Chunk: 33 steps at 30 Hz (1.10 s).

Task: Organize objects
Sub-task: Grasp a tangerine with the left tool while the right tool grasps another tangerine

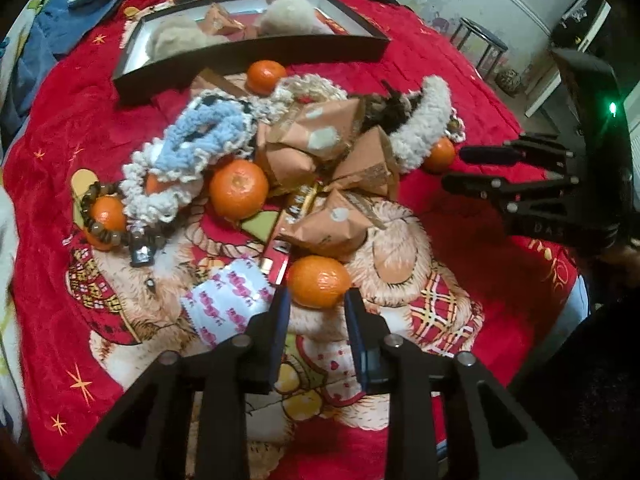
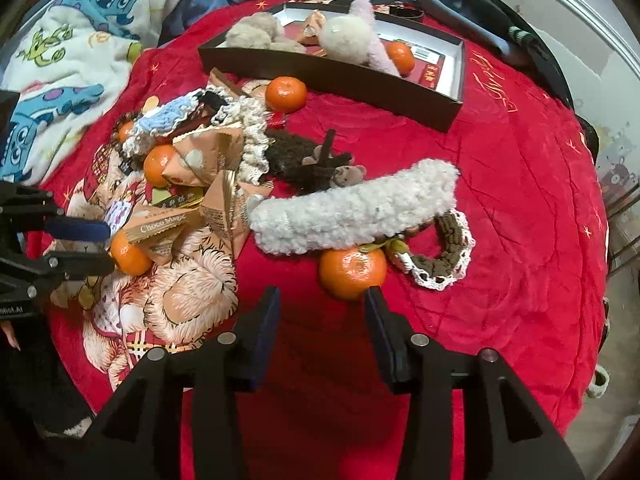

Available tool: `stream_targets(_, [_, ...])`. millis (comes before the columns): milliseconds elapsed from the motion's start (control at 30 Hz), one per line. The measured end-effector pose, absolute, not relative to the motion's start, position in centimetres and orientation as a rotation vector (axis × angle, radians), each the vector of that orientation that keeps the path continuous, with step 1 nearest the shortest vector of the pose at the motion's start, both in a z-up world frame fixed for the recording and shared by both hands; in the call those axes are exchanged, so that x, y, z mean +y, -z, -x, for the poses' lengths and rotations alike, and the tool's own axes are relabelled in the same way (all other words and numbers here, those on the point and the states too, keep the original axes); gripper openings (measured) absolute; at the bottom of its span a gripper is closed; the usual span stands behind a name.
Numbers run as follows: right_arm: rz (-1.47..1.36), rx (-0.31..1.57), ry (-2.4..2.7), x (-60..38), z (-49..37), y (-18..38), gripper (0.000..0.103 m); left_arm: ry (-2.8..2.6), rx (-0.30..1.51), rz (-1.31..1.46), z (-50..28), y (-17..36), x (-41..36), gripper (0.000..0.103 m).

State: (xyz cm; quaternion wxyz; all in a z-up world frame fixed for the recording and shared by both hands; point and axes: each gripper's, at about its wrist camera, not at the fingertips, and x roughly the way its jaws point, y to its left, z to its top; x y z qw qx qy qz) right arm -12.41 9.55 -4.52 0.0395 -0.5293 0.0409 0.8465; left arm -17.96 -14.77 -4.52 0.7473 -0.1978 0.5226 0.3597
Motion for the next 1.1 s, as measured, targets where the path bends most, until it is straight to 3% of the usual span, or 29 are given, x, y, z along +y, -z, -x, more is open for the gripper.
stream_targets(133, [1.624, 0.175, -2.579, 10.2, 12.3, 4.7, 0.047, -0.797, 1.151, 0.428, 17.4, 5.0, -14.5, 0.035])
stream_targets(633, [1.638, 0.133, -2.566, 10.9, 14.4, 6.3, 0.048, -0.772, 1.146, 0.446, 16.7, 6.6, -13.2, 0.036])
stream_targets(733, [1.616, 0.13, -2.575, 11.0, 14.5, 6.1, 0.038, -0.763, 1.129, 0.449, 16.8, 6.4, -13.1, 0.035])
stream_targets(1100, [1.623, 0.212, -2.628, 10.9, 13.4, 5.6, 0.037, -0.719, 1.127, 0.426, 16.3, 5.8, -13.5, 0.033])
